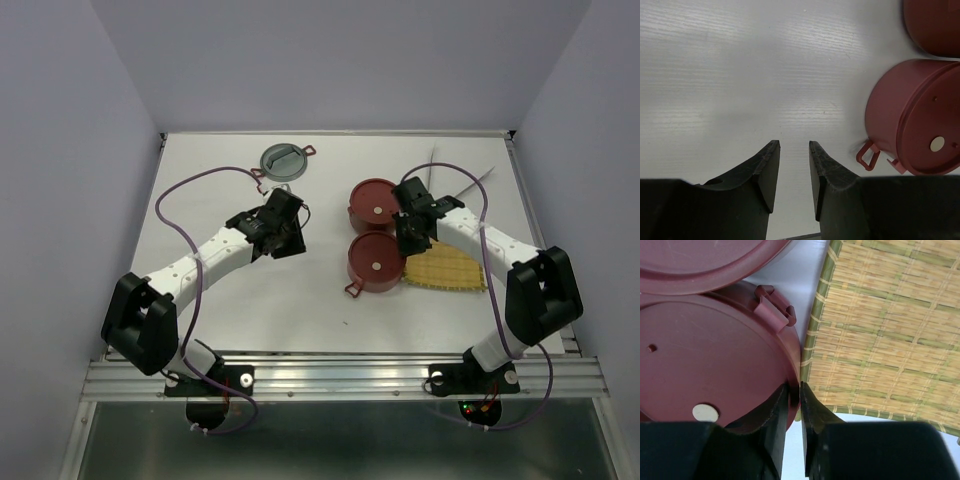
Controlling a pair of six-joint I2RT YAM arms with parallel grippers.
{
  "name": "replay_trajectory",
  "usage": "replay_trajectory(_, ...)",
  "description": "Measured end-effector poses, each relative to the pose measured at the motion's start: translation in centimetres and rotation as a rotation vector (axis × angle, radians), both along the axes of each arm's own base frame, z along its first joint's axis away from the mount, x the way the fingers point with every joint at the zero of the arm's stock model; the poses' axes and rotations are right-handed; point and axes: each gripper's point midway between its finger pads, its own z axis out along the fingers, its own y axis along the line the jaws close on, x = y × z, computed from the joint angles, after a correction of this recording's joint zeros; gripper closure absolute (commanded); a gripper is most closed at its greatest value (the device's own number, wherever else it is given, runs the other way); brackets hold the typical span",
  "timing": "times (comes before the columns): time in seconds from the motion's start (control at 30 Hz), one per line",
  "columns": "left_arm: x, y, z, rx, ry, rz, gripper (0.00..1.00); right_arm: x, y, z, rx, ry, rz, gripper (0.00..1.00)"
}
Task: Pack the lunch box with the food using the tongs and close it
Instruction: Close the box lid on the packing box.
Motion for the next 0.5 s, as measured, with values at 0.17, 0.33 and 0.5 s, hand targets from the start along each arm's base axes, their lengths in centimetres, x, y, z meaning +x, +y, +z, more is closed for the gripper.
replay_trajectory(0.17,0.1,-0.1,0.1,-0.004,-0.004,-0.002,0.65,0.0,0.0,-0.1,0.000,0.003,-0.003,0.62)
replay_trajectory(0.33,0.3,-1.6,0.5,-0.012,-0.009,-0.031,0.93,-0.1,-0.1,0.2,0.000,0.002,-0.008,0.58)
replay_trajectory(0.5,0.3,-4.8,1.3,-0.038,-0.019,-0.102,1.00,0.3,0.2,2.3,0.036,-0.052,-0.026,0.67)
